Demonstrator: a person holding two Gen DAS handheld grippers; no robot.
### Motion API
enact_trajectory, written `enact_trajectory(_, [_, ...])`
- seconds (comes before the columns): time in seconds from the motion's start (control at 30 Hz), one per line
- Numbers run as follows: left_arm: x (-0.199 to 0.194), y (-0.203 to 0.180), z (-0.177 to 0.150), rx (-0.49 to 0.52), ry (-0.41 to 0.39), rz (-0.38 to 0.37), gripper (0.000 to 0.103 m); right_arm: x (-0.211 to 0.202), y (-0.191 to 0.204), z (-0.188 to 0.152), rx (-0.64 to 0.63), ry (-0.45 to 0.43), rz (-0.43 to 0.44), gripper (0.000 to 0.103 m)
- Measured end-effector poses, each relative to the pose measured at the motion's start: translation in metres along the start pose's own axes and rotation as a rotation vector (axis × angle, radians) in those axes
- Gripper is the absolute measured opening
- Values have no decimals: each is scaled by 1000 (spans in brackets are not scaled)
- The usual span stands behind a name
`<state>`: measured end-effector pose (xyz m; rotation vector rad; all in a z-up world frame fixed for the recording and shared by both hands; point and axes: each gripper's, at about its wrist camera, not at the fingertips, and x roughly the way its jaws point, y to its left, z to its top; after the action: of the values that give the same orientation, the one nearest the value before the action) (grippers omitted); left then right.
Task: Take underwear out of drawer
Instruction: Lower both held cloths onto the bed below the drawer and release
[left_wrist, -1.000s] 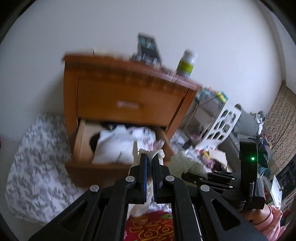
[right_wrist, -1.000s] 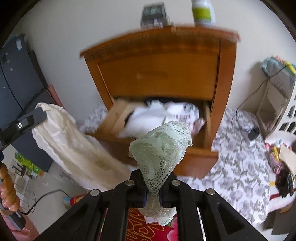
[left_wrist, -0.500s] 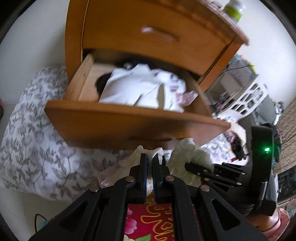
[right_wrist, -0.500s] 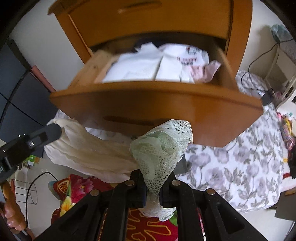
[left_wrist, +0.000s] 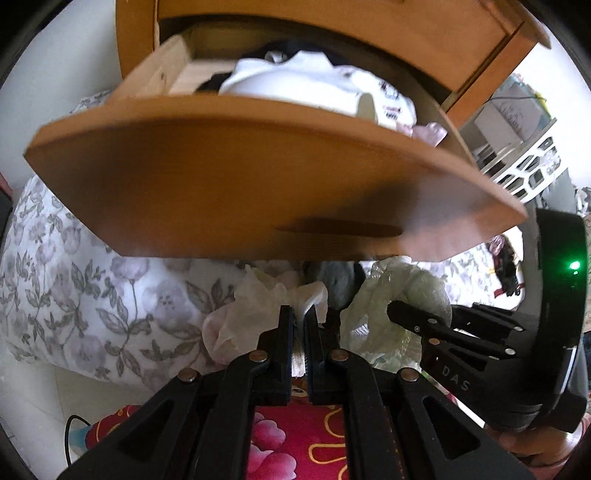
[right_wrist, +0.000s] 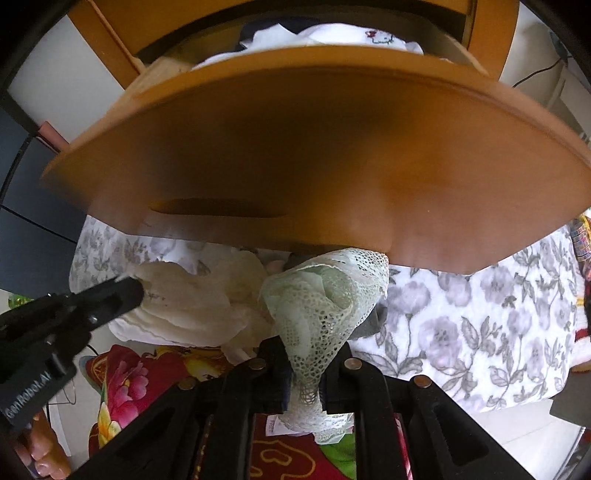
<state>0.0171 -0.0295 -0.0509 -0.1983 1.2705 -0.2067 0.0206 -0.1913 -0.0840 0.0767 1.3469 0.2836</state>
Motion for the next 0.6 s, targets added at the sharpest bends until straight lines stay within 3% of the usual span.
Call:
enact_trajectory(0.07, [6,2,0,-6,19,12,7,3,2,1,-4,10,-5,28])
enact_trajectory(0.13, [9,4,0,-14,29,22,19,5,2,1,-11,12,-7,29])
enact_trajectory(0.17, [9,4,-1,-18,29,28,35,7,0,0,-11,14,-7,30])
enact_trajectory(0.2, [9,5,-1,-22,26,37,43,8,0,0,-10,16,-9,33])
enact_trajectory(0.3, [7,7,-1,-28,22,48,49,7,0,1,-13,13,-20,48])
enact_trajectory(0.47, [4,12,-4,-47,21,81,67,2,2,-1,-28,3,-31,63])
enact_trajectory(0.6, [2,16,-7,-54,26,110,69,1,2,-3,-23,0,-39,78])
